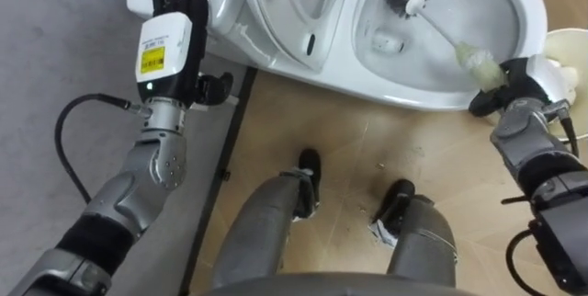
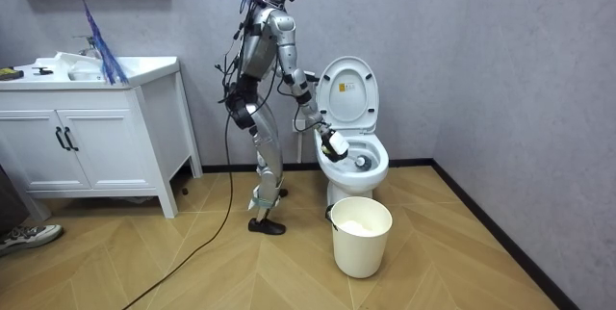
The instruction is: Brush toilet
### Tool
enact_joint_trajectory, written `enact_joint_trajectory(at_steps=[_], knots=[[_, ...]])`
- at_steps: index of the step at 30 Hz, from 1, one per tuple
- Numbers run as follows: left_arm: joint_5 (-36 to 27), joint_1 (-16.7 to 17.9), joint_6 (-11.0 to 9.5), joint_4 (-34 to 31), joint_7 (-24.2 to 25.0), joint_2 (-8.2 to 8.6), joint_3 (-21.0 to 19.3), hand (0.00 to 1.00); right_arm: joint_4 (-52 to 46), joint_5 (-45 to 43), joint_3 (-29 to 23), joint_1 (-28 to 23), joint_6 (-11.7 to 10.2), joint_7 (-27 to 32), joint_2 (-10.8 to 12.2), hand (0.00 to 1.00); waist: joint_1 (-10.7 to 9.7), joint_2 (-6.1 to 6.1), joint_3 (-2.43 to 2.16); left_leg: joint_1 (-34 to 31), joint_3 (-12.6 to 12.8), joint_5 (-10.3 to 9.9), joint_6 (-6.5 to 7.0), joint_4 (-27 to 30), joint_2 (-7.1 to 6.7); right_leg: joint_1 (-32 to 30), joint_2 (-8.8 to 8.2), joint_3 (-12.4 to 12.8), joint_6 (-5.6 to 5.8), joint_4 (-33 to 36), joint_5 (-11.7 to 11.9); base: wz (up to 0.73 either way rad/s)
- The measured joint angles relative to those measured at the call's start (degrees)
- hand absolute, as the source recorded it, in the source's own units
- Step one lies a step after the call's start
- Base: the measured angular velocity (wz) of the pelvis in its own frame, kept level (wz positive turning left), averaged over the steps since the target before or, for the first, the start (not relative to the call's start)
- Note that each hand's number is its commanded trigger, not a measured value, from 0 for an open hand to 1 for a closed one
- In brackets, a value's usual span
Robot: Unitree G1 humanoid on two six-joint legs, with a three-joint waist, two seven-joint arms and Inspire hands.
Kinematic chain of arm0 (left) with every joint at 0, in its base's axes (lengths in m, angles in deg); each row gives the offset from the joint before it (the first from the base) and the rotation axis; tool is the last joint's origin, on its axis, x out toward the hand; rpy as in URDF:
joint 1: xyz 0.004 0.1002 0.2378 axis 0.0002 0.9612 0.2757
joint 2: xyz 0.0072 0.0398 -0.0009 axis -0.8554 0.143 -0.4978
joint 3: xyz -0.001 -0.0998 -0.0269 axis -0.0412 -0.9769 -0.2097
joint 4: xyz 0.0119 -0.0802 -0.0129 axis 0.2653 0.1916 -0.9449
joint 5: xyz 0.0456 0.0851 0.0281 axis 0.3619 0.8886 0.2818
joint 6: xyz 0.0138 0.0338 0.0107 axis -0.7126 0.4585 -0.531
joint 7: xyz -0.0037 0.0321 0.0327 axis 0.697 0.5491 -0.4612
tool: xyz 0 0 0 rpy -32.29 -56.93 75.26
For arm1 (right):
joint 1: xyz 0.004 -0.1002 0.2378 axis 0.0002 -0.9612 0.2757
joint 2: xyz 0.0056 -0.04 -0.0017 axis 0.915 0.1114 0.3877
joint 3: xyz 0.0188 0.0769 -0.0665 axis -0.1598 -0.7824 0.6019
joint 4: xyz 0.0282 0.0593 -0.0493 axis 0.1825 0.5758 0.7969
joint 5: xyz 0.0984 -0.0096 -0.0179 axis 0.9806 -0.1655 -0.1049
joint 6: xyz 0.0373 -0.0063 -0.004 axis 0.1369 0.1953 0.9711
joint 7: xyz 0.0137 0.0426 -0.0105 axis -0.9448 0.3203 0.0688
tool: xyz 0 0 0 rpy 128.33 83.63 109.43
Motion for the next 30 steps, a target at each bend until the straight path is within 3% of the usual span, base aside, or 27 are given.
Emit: enact_joint_trajectory(at_steps=[5,9,13,18,24,26,28,30], knots=[[-0.1,0.7,0.9,0.1,0.2,0.35,0.6,0.0,-0.6,-10.6,2.9,0.0,1.6,0.7,0.8,1.0,0.6,1.61,-0.29,0.1,-0.1,0.0,-0.01,0.1,0.13,0.1,0.18,-0.1,-0.17,-0.2,0.2,-0.03],[0.5,2.4,1.3,-0.1,1.2,1.97,-0.2,0.0,-1.6,-17.3,4.9,-0.3,5.1,-0.8,2.4,1.0,0.9,2.82,-0.95,0.3,0.0,0.0,-0.04,0.0,0.49,0.3,0.55,-0.1,-0.39,-0.4,0.3,-0.05],[1.1,3.9,1.1,-0.5,1.2,1.78,-0.7,0.0,-5.3,-22.2,8.0,-1.1,9.6,-2.4,3.7,1.0,2.3,3.4,-0.89,0.6,0.0,-0.4,-0.89,0.1,2.65,1.3,2.94,-0.4,-1.44,-2.6,1.4,-0.17],[1.0,5.4,0.0,0.4,1.3,1.86,-1.9,0.0,-13.4,-32.5,7.8,-6.2,12.4,-4.9,3.6,1.0,1.9,3.4,-0.89,1.3,0.1,0.1,-1.73,-1.0,3.32,1.5,3.94,0.0,-1.99,-3.3,1.7,-0.06],[0.2,5.7,-1.9,2.3,1.0,1.38,-2.7,0.0,-13.2,-35.5,7.8,-6.9,12.1,-6.3,3.0,1.0,1.0,3.18,-0.77,1.5,-0.2,0.2,-1.9,-0.6,3.46,2.2,4.08,-0.3,-2.22,-3.3,1.5,0.02],[-1.0,5.6,-2.6,2.2,0.9,0.99,-2.1,0.0,-10.7,-35.4,8.6,-5.7,10.3,-6.2,1.3,1.0,1.0,3.04,-0.67,1.5,-0.3,0.3,-1.8,-0.7,3.17,2.1,3.79,-0.4,-2.03,-3.1,1.4,0.09],[-1.4,5.2,-3.1,1.8,1.0,0.09,-0.8,0.0,-7.2,-35.2,10.5,-4.1,7.2,-5.3,-2.9,1.0,2.4,2.34,-0.21,1.0,-0.4,0.4,-1.67,-0.4,2.91,1.9,3.23,-0.6,-1.92,-2.9,1.4,0.07],[-2.4,4.7,-3.1,0.6,1.1,-1.33,0.4,0.0,-5.0,-32.9,12.3,-2.4,5.0,-4.0,-5.5,1.0,2.9,1.58,0.22,0.3,-0.4,0.4,-1.6,0.4,2.63,1.3,2.75,-0.4,-1.72,-1.8,0.9,0.13]])
